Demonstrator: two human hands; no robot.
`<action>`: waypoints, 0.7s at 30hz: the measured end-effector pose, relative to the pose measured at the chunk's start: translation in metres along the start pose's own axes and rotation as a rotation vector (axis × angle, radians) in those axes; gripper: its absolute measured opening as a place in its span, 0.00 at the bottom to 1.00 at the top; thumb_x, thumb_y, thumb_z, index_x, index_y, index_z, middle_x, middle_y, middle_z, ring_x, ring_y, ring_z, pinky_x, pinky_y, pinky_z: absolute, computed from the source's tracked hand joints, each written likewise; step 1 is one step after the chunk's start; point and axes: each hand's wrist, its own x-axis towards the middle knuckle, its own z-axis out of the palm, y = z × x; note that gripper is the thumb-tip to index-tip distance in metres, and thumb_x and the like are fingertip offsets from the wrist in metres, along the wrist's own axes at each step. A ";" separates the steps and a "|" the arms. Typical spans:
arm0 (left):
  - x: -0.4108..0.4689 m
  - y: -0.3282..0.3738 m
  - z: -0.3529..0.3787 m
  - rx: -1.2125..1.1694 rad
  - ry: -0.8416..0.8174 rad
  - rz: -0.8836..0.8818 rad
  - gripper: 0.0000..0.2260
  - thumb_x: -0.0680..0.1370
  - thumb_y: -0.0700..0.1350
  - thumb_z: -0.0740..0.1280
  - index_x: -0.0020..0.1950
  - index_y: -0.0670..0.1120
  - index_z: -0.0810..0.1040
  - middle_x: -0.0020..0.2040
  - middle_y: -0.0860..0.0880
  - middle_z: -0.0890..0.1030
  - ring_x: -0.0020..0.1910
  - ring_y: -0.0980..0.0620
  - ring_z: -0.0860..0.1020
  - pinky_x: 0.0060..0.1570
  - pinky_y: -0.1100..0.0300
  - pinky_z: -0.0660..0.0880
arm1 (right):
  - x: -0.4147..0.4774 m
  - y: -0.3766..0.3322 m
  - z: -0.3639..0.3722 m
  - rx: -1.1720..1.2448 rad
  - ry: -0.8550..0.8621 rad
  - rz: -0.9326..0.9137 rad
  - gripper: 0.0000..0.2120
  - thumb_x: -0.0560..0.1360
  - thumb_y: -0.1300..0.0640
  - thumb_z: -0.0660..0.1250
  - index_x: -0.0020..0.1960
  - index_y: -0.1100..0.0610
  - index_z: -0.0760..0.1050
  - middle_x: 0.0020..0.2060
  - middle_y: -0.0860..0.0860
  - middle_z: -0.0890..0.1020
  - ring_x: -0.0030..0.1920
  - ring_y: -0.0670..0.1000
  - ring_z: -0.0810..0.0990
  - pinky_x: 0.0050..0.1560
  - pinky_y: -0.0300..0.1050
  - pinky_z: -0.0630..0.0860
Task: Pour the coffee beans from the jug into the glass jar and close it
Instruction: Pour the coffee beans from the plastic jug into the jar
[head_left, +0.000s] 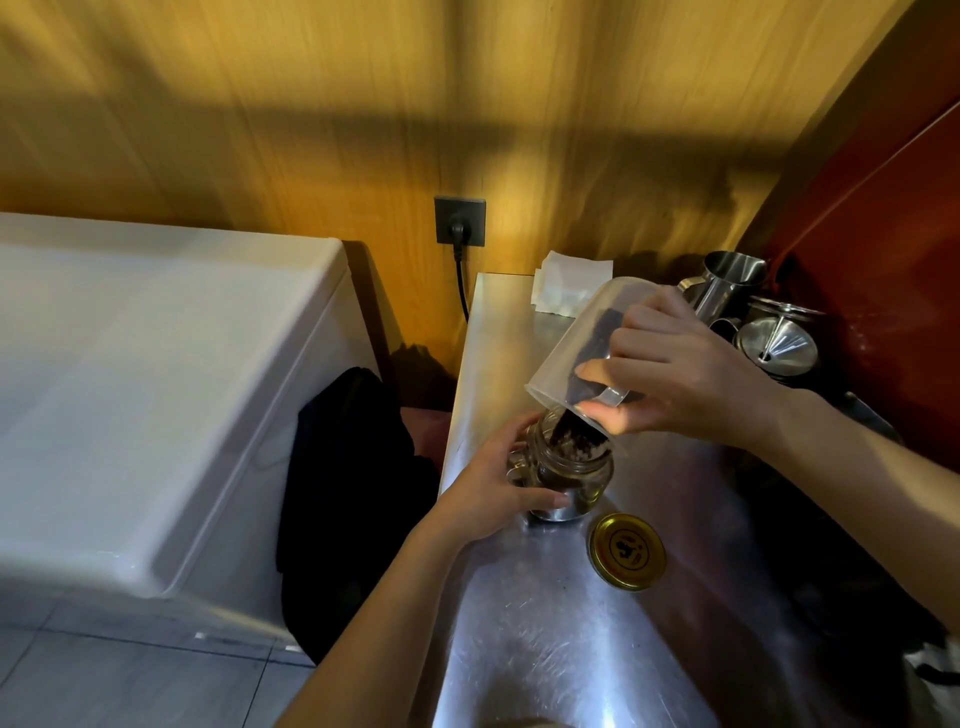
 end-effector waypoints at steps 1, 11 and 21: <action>0.000 0.000 0.000 0.004 0.000 0.002 0.35 0.61 0.50 0.79 0.53 0.80 0.65 0.61 0.60 0.75 0.64 0.55 0.72 0.63 0.56 0.69 | 0.000 0.000 0.000 -0.009 0.003 -0.001 0.14 0.75 0.53 0.64 0.38 0.62 0.79 0.29 0.55 0.76 0.35 0.52 0.68 0.43 0.47 0.64; 0.002 -0.005 0.000 0.019 0.006 0.023 0.35 0.61 0.51 0.79 0.55 0.78 0.65 0.62 0.57 0.75 0.64 0.55 0.72 0.65 0.54 0.69 | -0.001 0.001 0.001 -0.022 0.035 -0.003 0.15 0.76 0.53 0.63 0.38 0.62 0.79 0.28 0.55 0.76 0.35 0.52 0.67 0.43 0.48 0.65; 0.005 -0.012 0.001 -0.004 0.006 0.029 0.35 0.60 0.53 0.79 0.57 0.77 0.65 0.61 0.61 0.75 0.63 0.59 0.73 0.59 0.63 0.69 | 0.000 0.003 0.003 -0.026 0.012 -0.054 0.14 0.76 0.53 0.64 0.38 0.62 0.79 0.29 0.55 0.76 0.36 0.52 0.67 0.44 0.49 0.66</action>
